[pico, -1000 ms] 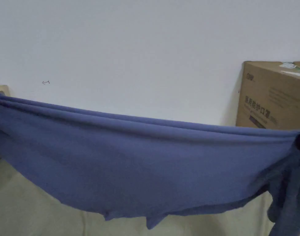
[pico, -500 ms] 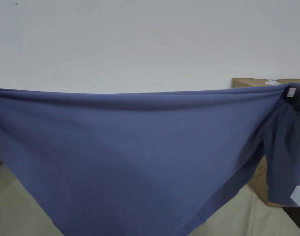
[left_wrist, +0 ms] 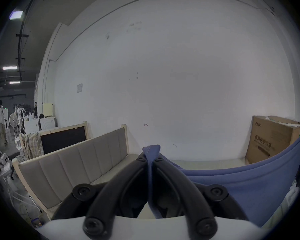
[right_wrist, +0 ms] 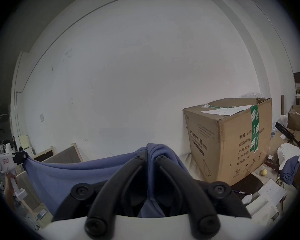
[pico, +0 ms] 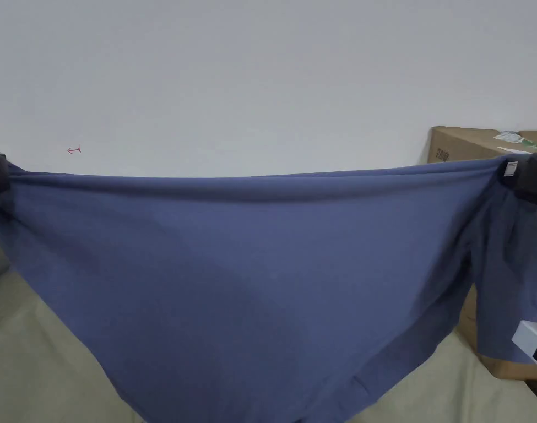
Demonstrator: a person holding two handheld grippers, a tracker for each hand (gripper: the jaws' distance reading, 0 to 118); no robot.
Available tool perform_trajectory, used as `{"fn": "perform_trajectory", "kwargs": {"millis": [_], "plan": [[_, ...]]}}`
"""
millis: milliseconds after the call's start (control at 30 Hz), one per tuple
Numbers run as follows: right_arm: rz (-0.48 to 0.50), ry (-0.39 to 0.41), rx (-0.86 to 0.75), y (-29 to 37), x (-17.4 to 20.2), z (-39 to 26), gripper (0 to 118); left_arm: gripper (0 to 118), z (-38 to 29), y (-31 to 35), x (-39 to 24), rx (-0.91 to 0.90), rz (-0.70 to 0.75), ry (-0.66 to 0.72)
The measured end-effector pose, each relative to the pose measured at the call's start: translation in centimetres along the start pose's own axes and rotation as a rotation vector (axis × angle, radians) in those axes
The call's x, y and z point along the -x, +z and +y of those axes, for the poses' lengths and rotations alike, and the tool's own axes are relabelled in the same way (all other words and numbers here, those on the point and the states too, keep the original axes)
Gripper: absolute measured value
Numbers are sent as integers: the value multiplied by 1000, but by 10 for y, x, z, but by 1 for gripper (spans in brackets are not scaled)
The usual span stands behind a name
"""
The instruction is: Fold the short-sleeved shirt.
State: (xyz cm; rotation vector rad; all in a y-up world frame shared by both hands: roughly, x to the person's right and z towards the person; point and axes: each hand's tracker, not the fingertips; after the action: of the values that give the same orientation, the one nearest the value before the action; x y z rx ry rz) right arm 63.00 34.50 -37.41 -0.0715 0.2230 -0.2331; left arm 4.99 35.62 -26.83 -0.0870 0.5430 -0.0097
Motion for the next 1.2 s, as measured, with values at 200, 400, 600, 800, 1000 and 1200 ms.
{"fn": "perform_trajectory", "kwargs": {"millis": [200, 400, 600, 800, 1000, 1200], "plan": [[-14, -30, 37, -80, -6, -9, 6, 0, -10, -70, -26, 39, -4, -33], [-35, 32, 53, -137, -3, -26, 6, 0, -24, -129, -36, 58, -12, -36], [-47, 10, 135, -157, -17, -76, 6, 0, -76, -147, -42, 155, -11, -19], [-70, -59, 280, -149, -34, -146, 6, 0, -161, -143, -42, 303, -1, -58], [-112, -68, 480, -98, -62, -249, 6, 0, -269, -89, -25, 538, -12, -36], [-162, -175, 668, -5, -85, -328, 6, 0, -346, -39, 9, 731, -13, 3]]}}
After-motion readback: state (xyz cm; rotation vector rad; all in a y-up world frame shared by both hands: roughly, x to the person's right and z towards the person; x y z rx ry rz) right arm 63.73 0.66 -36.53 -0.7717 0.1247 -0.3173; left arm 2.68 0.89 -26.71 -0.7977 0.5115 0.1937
